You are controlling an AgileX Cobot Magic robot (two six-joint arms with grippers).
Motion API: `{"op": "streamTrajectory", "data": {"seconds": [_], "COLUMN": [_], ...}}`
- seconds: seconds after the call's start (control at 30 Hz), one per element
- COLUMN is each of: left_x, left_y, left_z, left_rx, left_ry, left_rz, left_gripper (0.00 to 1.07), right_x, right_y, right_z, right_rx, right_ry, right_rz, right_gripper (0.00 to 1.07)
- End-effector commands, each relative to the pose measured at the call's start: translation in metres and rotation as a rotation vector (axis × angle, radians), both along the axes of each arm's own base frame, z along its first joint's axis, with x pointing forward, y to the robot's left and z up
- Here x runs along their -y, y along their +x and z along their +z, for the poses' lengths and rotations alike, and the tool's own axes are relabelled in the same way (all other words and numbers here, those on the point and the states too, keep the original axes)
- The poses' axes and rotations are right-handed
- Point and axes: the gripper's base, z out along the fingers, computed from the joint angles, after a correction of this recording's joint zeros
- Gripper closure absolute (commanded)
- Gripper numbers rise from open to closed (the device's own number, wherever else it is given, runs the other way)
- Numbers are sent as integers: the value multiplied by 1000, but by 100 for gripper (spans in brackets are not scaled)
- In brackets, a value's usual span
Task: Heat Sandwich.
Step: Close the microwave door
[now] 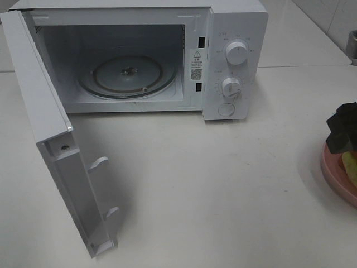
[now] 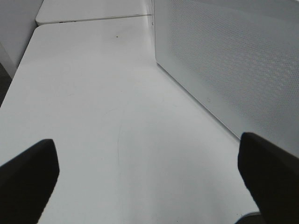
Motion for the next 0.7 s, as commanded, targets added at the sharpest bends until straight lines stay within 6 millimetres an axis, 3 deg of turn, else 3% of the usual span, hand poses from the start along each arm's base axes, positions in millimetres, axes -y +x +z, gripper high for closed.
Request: {"op": "streamTrajectory", "data": {"seconds": [0.03,0.33,0.7], "left_x": [0,0,0], "left_y": [-3,-3,-3], "left_z": [-1,-1,-1], "left_rx": [22,22,22], "left_ry": [0,0,0], "left_rz": [5,5,5], "left_gripper": [7,7,7], "right_x": [2,9,29], "right_y": [-11,-44,-115], "right_z": [8,27,25], "right_rx": [12,128,350], "right_ry": [11,58,101], "right_rz": [7,21,42], "right_gripper": [34,34,34]}}
